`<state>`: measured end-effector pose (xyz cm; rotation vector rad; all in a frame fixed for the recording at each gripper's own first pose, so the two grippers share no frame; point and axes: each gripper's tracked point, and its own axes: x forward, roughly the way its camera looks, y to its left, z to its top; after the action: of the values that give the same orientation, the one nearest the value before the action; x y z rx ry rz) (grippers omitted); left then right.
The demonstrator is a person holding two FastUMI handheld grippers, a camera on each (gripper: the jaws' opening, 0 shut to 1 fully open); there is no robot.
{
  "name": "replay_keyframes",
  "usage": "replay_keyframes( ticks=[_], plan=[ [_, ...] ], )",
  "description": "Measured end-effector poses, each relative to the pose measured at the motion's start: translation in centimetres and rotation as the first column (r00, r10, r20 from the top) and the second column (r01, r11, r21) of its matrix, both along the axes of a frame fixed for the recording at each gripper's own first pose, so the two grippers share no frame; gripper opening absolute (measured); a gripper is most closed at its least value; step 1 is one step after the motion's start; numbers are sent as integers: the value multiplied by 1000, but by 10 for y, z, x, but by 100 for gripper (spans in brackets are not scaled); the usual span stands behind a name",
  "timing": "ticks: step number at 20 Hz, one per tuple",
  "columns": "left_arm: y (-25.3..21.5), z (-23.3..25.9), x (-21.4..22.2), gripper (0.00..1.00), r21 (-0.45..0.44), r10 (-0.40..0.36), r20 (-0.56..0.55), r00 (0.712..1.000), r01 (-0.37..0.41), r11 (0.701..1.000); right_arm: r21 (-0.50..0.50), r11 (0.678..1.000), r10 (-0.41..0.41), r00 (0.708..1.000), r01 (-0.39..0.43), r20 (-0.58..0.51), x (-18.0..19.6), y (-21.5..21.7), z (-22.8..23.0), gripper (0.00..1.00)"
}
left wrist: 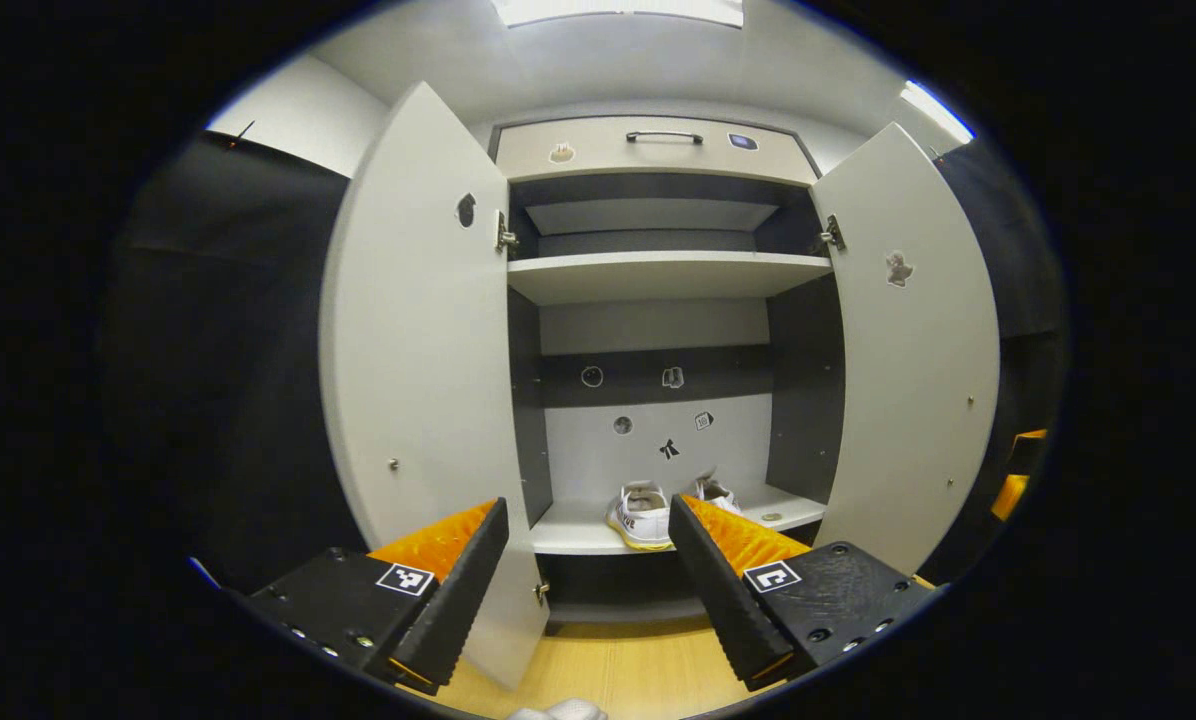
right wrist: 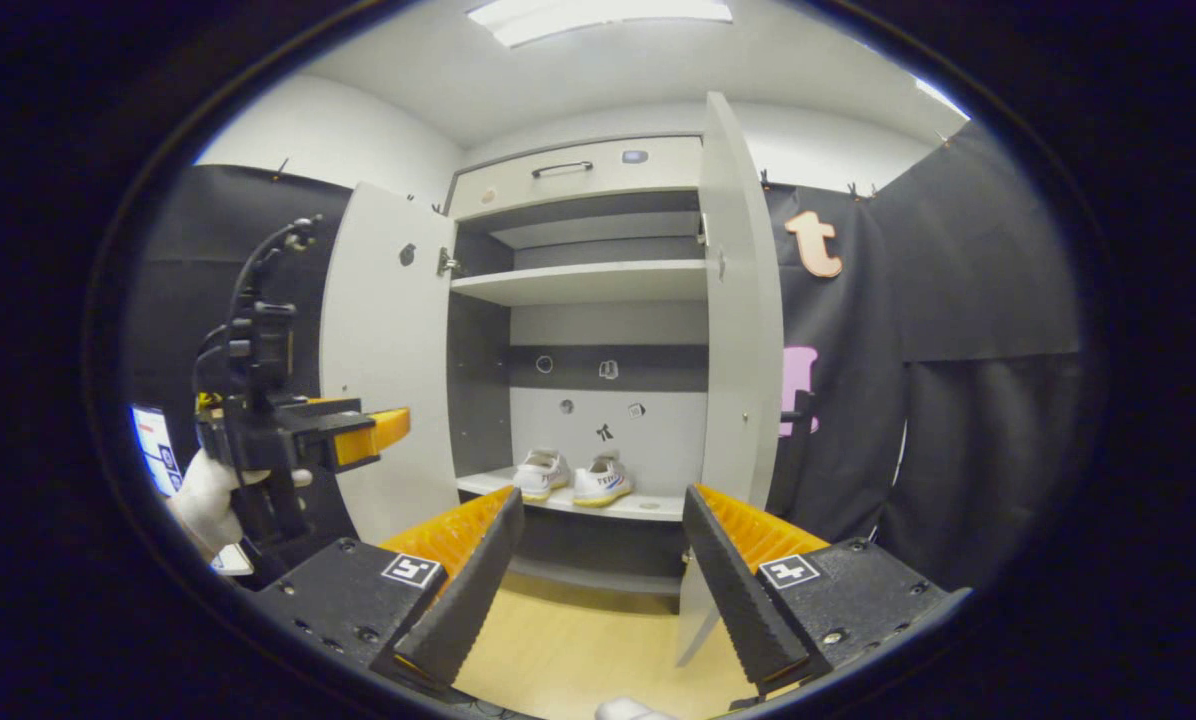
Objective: Grab one shoe with the right hand and put it into the shoe cabinet, grab the other shoe with the left hand and put it into the shoe cabinet; then close the right door with the right hand and the left door with the left hand.
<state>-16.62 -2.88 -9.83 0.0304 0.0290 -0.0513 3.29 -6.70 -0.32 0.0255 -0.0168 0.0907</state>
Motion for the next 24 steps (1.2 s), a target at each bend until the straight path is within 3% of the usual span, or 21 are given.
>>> replay_keyframes(
  ticks=[9, 16, 19, 24],
  plan=[
    [48, -10, -101, 96, 13, 32, 18, 999, -32, 999, 9, 996, -92, 996, 92, -11, -31, 1, -7, 100],
    [50, -46, -154, 96, -17, 31, -11, 999, -32, 999, -3, 990, -142, 987, 143, -78, -54, -5, -40, 100],
    [43, -49, -160, 96, -24, 14, -22, 1000, -14, 1000, -8, 984, -177, 982, 177, -69, -55, -24, -36, 100],
    [28, -43, -159, 96, -12, -2, 2, 1000, 2, 1000, -32, 954, -300, 953, 299, -44, -41, -101, -24, 100]
  ],
)
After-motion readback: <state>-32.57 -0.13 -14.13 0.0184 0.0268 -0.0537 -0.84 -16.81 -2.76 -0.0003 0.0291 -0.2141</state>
